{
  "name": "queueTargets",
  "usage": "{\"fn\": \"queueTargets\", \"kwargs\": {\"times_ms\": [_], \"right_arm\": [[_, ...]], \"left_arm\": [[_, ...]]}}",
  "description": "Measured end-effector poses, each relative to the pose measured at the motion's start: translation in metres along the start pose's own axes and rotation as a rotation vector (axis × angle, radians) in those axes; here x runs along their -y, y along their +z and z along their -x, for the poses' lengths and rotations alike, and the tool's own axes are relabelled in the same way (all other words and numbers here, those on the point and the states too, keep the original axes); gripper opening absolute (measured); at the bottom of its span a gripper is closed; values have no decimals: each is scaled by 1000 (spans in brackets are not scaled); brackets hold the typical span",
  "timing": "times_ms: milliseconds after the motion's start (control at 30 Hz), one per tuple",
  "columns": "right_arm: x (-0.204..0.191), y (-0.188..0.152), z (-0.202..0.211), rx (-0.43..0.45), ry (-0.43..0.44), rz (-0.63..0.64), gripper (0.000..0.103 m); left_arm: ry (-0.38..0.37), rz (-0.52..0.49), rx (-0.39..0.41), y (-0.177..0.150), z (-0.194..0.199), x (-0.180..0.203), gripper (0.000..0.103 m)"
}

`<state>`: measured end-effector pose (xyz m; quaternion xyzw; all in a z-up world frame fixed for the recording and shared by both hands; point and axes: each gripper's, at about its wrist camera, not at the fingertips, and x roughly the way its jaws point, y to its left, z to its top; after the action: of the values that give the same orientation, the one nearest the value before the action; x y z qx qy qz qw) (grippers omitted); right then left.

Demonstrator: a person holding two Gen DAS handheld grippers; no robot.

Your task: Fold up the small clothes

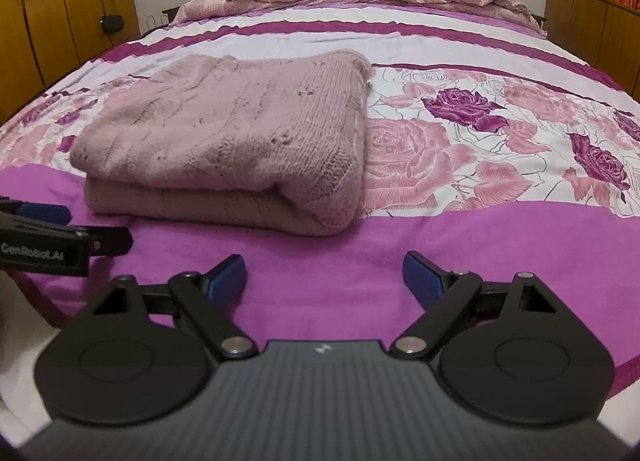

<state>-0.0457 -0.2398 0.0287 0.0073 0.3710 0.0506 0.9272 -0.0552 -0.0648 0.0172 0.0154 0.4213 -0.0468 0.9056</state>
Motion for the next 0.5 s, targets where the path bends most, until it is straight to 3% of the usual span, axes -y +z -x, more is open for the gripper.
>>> {"fn": "queueTargets", "kwargs": {"times_ms": [500], "right_arm": [[-2,-1,-1,-1,-10,8,87]], "left_arm": [[-10,-5,15,-4,-2,-1,97]]}}
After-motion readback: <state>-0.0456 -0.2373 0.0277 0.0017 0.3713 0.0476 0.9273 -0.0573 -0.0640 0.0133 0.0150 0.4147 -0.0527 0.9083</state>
